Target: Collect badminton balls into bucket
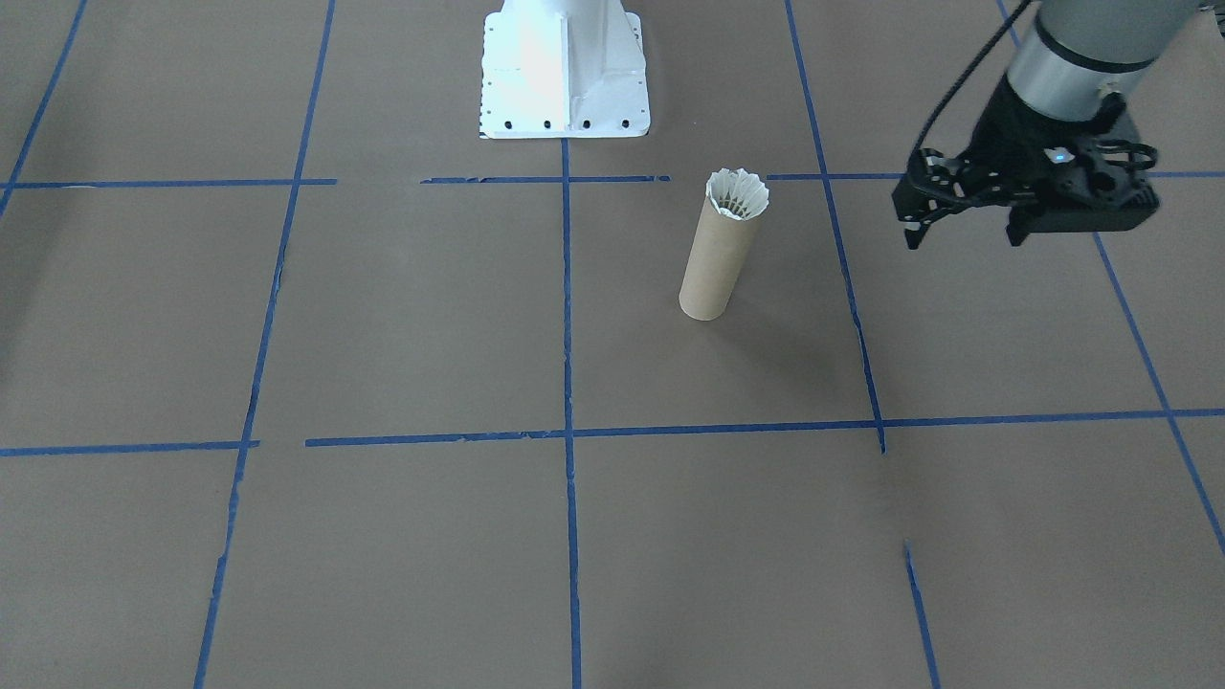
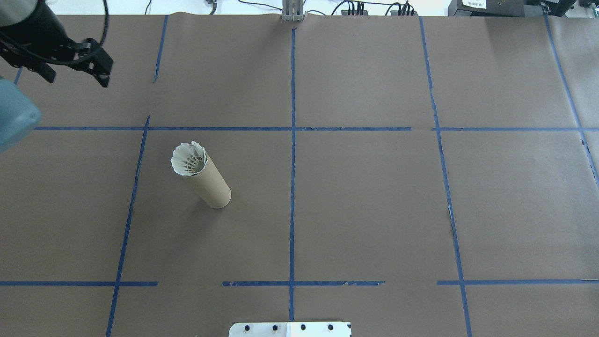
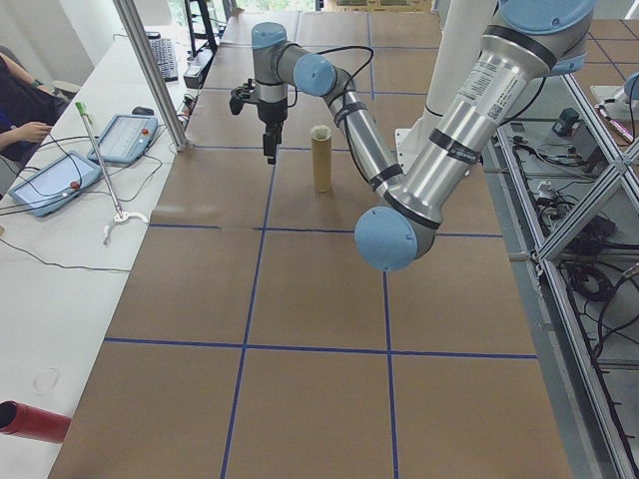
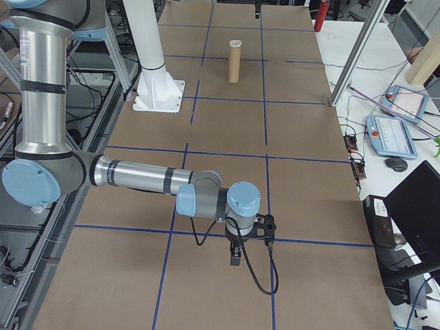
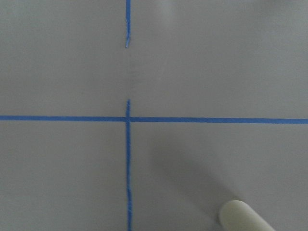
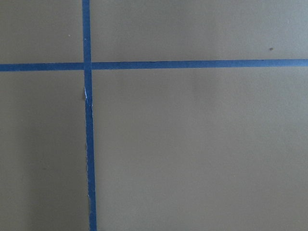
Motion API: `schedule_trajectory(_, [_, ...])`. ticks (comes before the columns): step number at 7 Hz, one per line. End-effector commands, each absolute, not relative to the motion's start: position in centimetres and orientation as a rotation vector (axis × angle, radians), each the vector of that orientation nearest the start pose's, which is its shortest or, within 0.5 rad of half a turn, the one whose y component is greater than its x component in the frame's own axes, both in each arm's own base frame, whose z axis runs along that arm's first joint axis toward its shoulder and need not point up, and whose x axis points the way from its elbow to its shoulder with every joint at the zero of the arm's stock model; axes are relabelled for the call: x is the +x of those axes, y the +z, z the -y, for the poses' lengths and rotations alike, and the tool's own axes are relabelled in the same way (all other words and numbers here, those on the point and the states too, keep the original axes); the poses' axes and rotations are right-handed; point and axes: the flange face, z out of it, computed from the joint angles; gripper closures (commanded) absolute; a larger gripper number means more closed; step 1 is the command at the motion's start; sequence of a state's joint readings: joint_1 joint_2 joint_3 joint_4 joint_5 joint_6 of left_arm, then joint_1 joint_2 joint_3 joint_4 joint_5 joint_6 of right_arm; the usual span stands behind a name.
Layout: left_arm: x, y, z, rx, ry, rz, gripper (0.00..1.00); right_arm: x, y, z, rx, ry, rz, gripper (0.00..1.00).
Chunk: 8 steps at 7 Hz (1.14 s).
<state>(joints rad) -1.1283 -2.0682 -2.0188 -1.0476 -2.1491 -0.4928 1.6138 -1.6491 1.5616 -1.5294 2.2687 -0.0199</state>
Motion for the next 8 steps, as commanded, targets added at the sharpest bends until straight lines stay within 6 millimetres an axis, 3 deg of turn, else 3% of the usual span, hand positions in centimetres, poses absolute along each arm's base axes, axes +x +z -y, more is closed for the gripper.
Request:
schedule_trajectory(1, [5.3,35.5,55.5,0.134,0.206,-0.621,0.00,8.9,70.1,45.0,-0.022,0.038,0.699,0.00])
schedule_trajectory(2, [1.0,41.2,55.6,0.104,0.204,-0.665,0.00,8.9,70.2,44.9,-0.024,0.039,0.699,0.00])
schedule_trajectory(3, [-2.1,47.7,53.8,0.052,0.155,-0.696,0.00,8.9,70.1,45.0,-0.022,0.038,0.699,0.00])
schedule_trajectory(4, [-4.1,52.2,52.7,-0.004,0.092,-0.700,0.00,8.9,70.1,45.0,-0.022,0.038,0.699,0.00])
schedule_trajectory(5, [-4.5,56.1,51.0,-0.076,0.058,-0.702,0.00,8.9,70.1,45.0,-0.022,0.038,0.699,0.00])
schedule_trajectory(6, [-4.3,59.7,50.6,-0.144,0.040,-0.702,0.00,8.9,70.1,45.0,-0.022,0.038,0.699,0.00])
schedule_trajectory(7, [-4.1,62.3,50.4,-0.191,0.023,-0.740,0.00,8.9,70.2,44.9,-0.024,0.039,0.699,0.00])
schedule_trajectory(8, [-4.0,63.5,49.4,-0.186,0.023,-0.754,0.00,8.9,70.1,45.0,-0.022,0.038,0.700,0.00])
